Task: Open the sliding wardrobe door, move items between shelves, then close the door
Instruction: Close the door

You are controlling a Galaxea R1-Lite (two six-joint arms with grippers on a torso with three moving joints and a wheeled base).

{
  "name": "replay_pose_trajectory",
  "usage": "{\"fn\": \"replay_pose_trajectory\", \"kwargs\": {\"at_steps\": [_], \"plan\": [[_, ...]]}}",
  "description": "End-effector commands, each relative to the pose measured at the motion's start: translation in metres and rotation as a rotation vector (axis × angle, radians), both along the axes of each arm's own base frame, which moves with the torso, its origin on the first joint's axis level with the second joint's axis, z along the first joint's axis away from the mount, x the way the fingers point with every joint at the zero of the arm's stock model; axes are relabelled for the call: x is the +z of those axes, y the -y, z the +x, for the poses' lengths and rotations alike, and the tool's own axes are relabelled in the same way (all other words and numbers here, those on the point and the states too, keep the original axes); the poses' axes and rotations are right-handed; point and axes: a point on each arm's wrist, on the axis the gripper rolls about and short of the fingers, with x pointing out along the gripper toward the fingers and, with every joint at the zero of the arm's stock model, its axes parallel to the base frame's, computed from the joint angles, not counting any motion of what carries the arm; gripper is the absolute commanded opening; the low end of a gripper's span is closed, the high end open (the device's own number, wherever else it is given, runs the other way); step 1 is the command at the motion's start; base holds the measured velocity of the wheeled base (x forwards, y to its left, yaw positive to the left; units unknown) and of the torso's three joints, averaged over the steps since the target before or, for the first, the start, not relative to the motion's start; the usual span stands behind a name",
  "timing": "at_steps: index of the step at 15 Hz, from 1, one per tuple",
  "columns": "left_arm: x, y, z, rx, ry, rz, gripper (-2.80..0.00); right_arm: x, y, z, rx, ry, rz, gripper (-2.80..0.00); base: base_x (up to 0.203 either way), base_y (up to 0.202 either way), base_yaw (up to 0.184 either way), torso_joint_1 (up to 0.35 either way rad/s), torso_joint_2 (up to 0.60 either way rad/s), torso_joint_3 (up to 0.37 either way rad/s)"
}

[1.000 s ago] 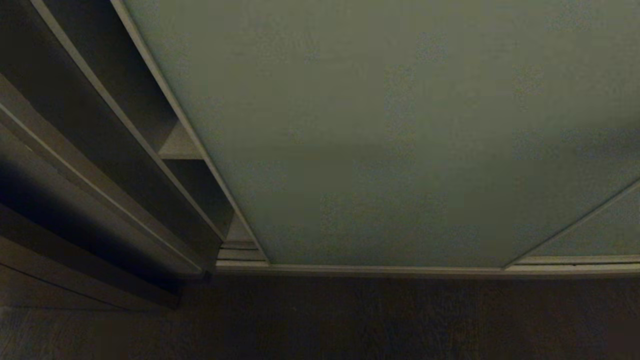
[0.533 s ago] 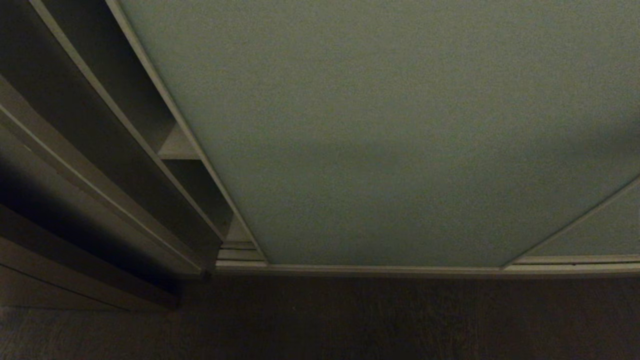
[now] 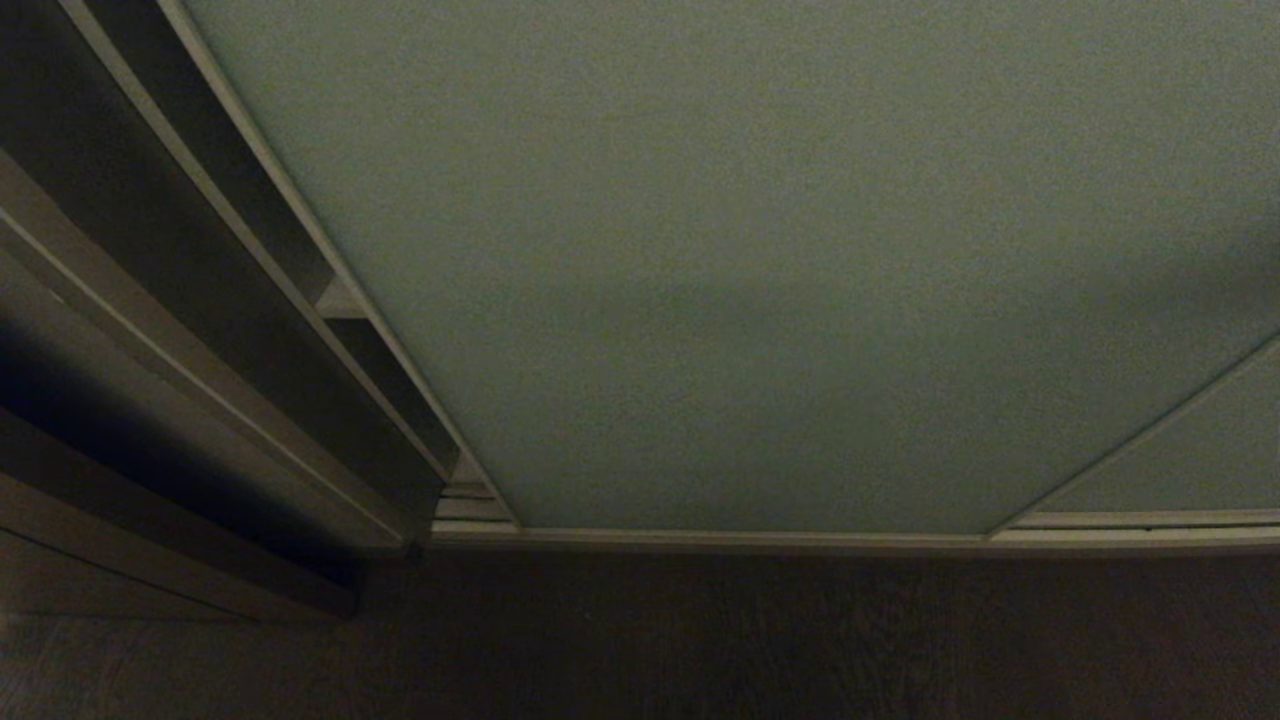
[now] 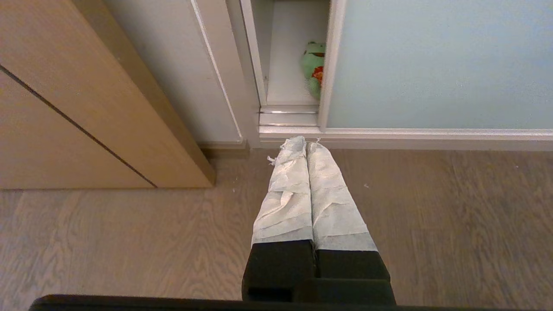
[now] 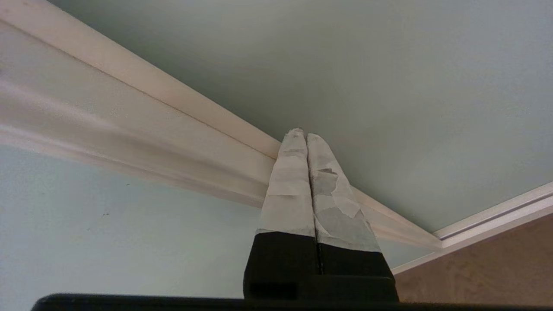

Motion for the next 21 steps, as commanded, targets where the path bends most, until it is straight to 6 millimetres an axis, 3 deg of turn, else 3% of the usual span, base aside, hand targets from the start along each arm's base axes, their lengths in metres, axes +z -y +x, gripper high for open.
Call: {"fn": "replay_pose_trajectory", "kwargs": {"at_steps": [1,14,21], "plan": [[0.000,0.000,0.000,0.000,-0.001,0.000,-2.80,0.006,-0.010,-0.007,0.009,0.017,-0.014,-2.80,0.000,0.000,0.000,0.000,0.00,0.000],[0.000,0.000,0.000,0.001,-0.001,0.000,-2.80,0.006,-0.074,-0.019,0.192,0.033,-0.028,-2.80,0.000,0.000,0.000,0.000,0.00,0.000],[0.000,0.000,0.000,0.001,-0.001,0.000,-2.80,0.003,-0.086,-0.027,0.219,0.042,-0.068,-2.80,0.000,0.000,0.000,0.000,0.00,0.000]]}}
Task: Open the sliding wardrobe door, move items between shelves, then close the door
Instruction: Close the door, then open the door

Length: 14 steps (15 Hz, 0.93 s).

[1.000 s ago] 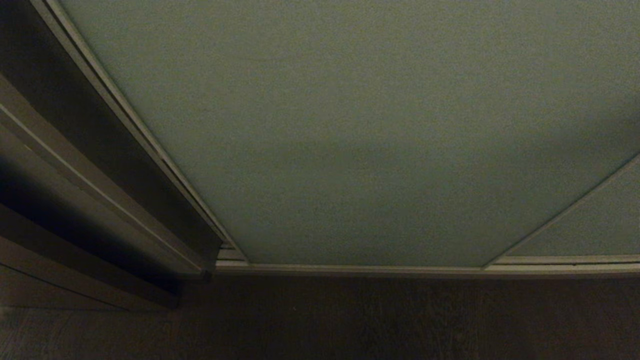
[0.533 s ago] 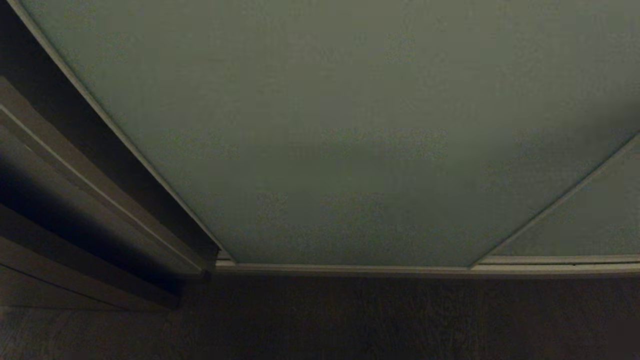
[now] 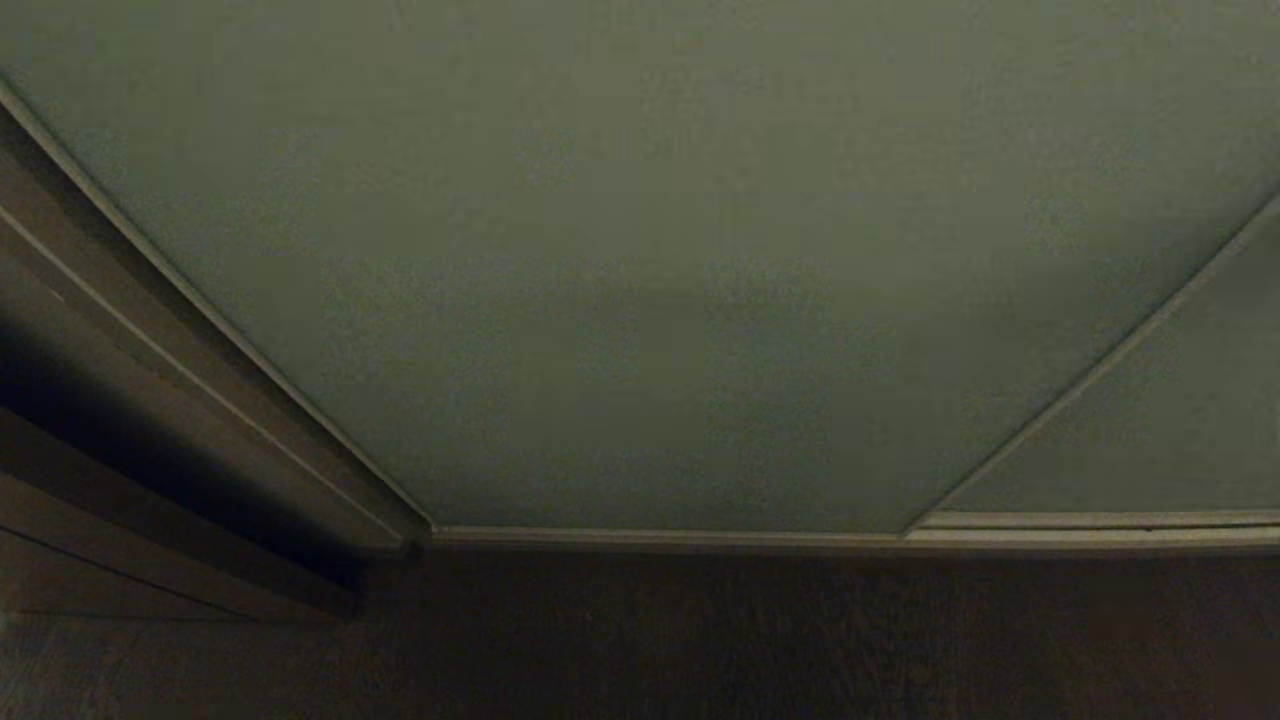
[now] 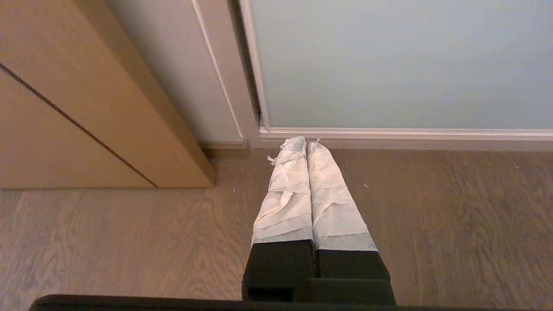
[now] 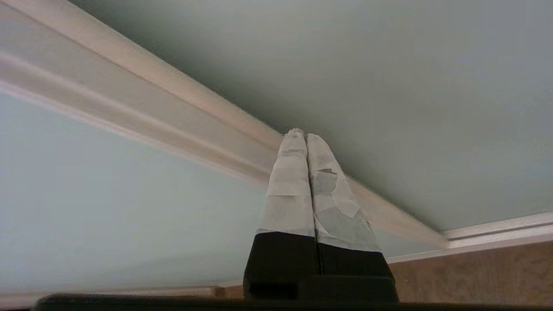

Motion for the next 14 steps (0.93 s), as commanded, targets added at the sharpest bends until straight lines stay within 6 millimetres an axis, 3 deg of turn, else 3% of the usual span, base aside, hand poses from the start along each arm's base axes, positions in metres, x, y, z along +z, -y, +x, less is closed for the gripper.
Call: {"fn": "replay_pose_trajectory", "kwargs": {"at_steps": [1,10,14], "plan": [[0.000,0.000,0.000,0.000,-0.001,0.000,-2.80,0.000,-0.003,-0.004,0.003,0.004,-0.021,-2.80,0.000,0.000,0.000,0.000,0.00,0.000],[0.000,0.000,0.000,0.000,-0.001,0.000,-2.80,-0.005,-0.011,0.000,0.040,-0.003,-0.049,-2.80,0.000,0.000,0.000,0.000,0.00,0.000],[0.000,0.000,0.000,0.001,-0.001,0.000,-2.80,-0.005,-0.021,-0.016,0.040,0.026,-0.097,-2.80,0.000,0.000,0.000,0.000,0.00,0.000]]}}
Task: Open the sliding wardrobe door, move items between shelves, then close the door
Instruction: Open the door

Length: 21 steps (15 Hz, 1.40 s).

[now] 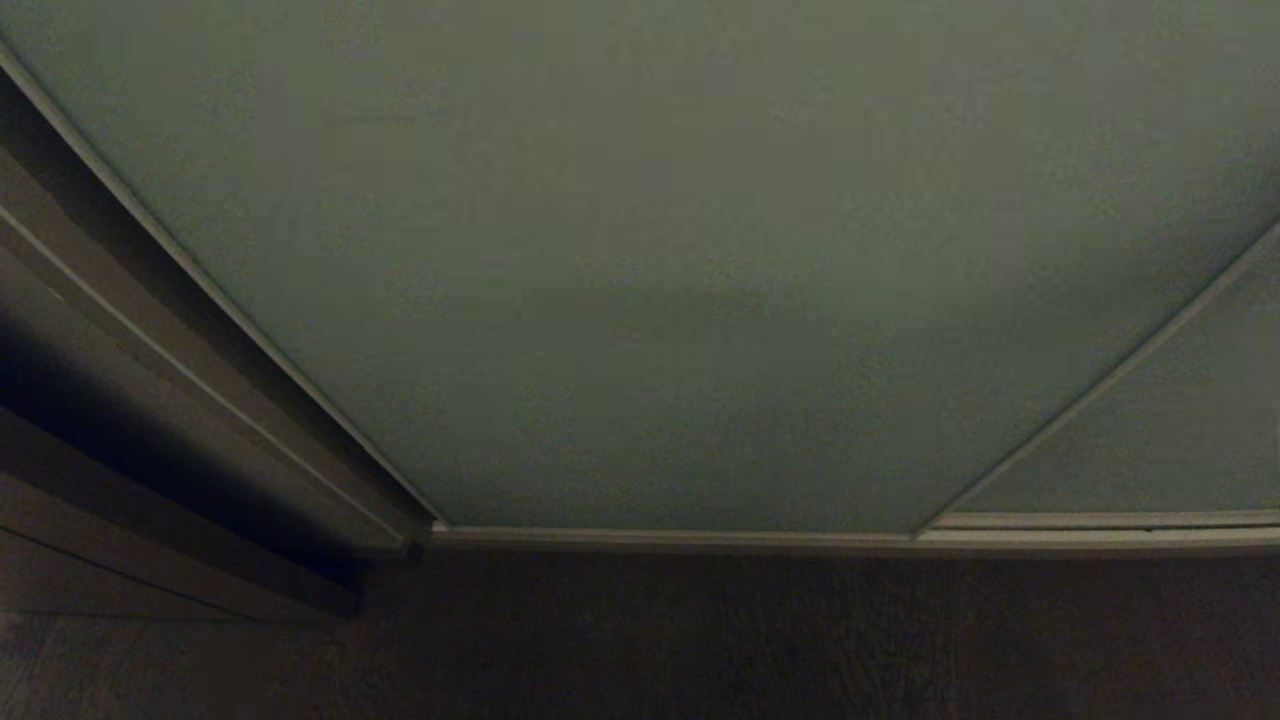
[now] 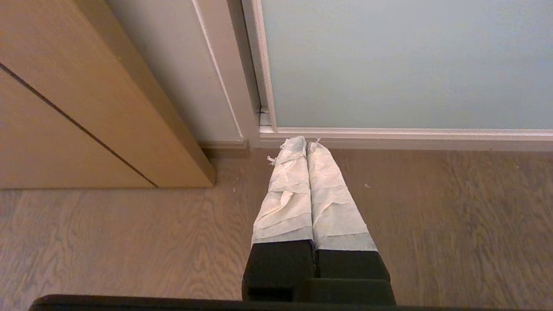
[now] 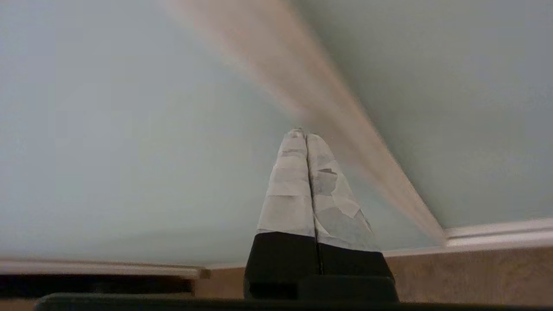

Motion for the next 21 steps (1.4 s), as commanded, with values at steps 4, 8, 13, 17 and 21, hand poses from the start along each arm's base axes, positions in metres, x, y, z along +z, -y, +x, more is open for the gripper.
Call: {"fn": "replay_pose_trajectory", "kwargs": {"at_steps": [4,8,13,17,21], "plan": [[0.000,0.000,0.000,0.001,-0.001,0.000,-2.80,-0.012,-0.031,-0.041,0.001,0.064,-0.234,-2.80,0.000,0.000,0.000,0.000,0.00,0.000],[0.000,0.000,0.000,-0.001,-0.001,0.000,-2.80,-0.051,-0.073,-0.086,0.090,0.132,-0.430,-2.80,0.000,0.000,0.000,0.000,0.00,0.000],[0.000,0.000,0.000,-0.001,-0.001,0.000,-2.80,-0.156,-0.088,-0.138,0.090,0.036,-0.522,-2.80,0.000,0.000,0.000,0.000,0.00,0.000],[0.000,0.000,0.000,-0.001,-0.001,0.000,-2.80,-0.232,-0.088,-0.174,0.000,-0.003,-0.548,-2.80,0.000,0.000,0.000,0.000,0.00,0.000],[0.000,0.000,0.000,-0.001,-0.001,0.000,-2.80,-0.296,-0.085,-0.183,-0.030,0.021,-0.549,-2.80,0.000,0.000,0.000,0.000,0.00,0.000]]}}
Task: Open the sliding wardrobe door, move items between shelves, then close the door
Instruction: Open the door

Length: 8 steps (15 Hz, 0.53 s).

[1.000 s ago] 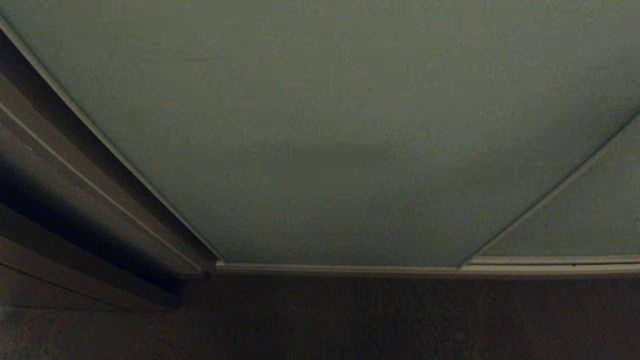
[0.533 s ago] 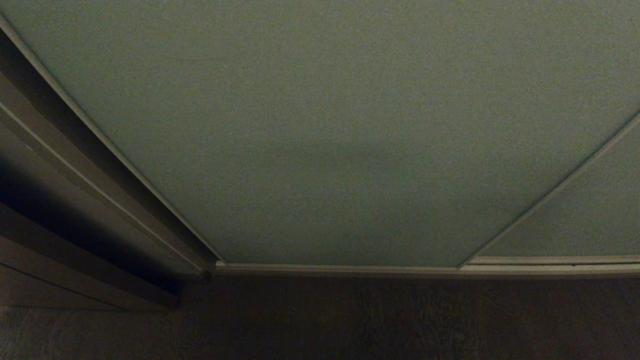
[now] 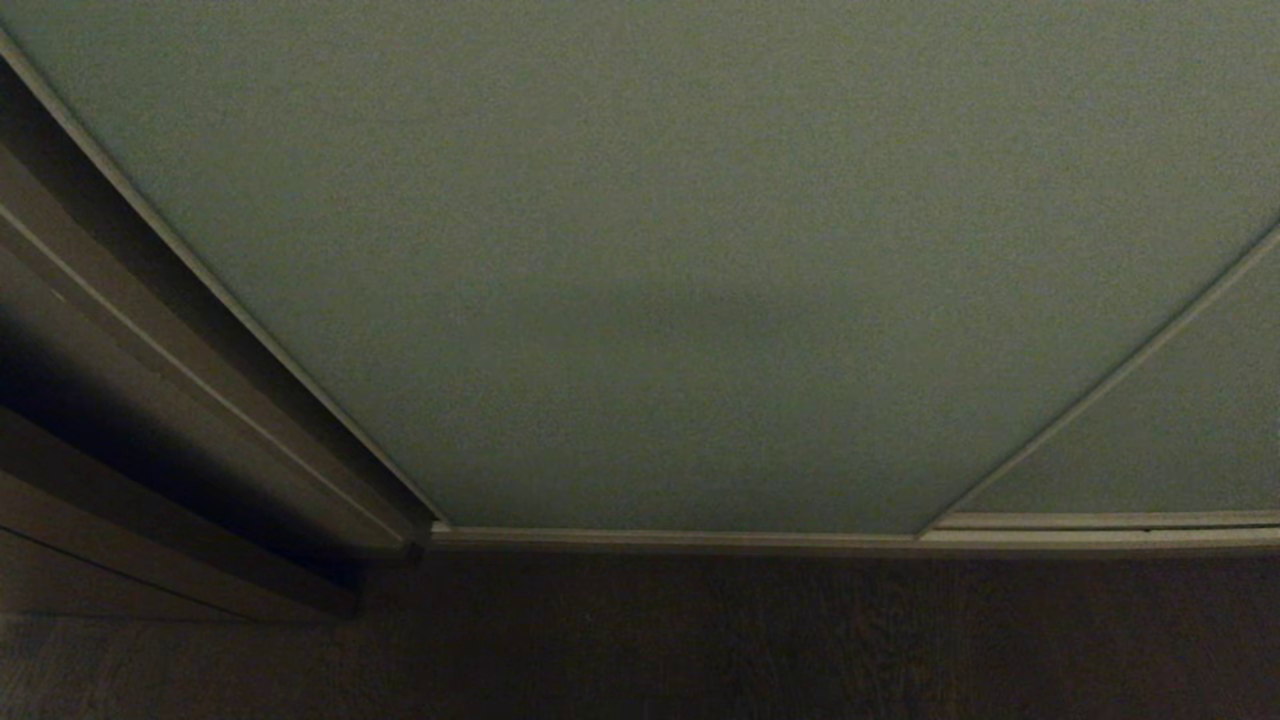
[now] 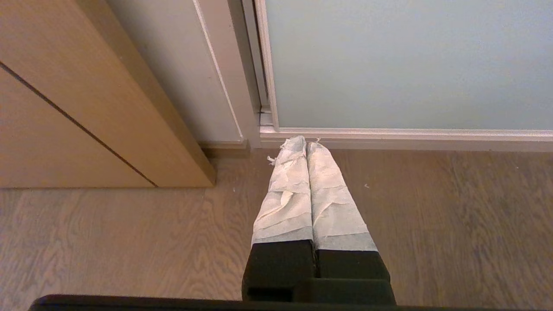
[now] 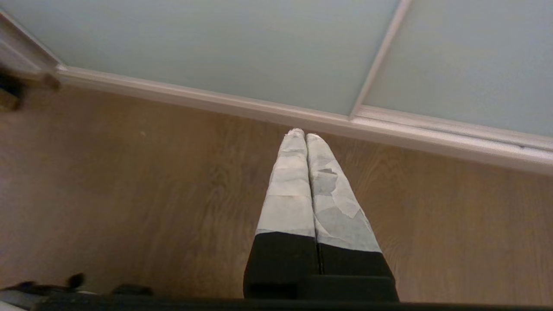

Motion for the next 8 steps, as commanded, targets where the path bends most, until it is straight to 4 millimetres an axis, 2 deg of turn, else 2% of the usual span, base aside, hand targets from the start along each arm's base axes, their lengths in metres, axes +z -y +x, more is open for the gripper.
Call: {"fn": "replay_pose_trajectory", "kwargs": {"at_steps": [1,3,8], "plan": [[0.000,0.000,0.000,0.001,-0.001,0.000,-2.80,-0.018,0.001,-0.003,-0.026,0.120,0.009,-2.80,0.000,0.000,0.000,0.000,0.00,0.000],[0.000,0.000,0.000,0.000,-0.001,0.000,-2.80,-0.026,0.004,0.000,-0.138,0.088,0.041,-2.80,0.000,0.000,0.000,0.000,0.00,0.000],[0.000,0.000,0.000,0.001,-0.001,0.000,-2.80,-0.028,0.004,0.000,-0.153,0.068,0.047,-2.80,0.000,0.000,0.000,0.000,0.00,0.000]]}}
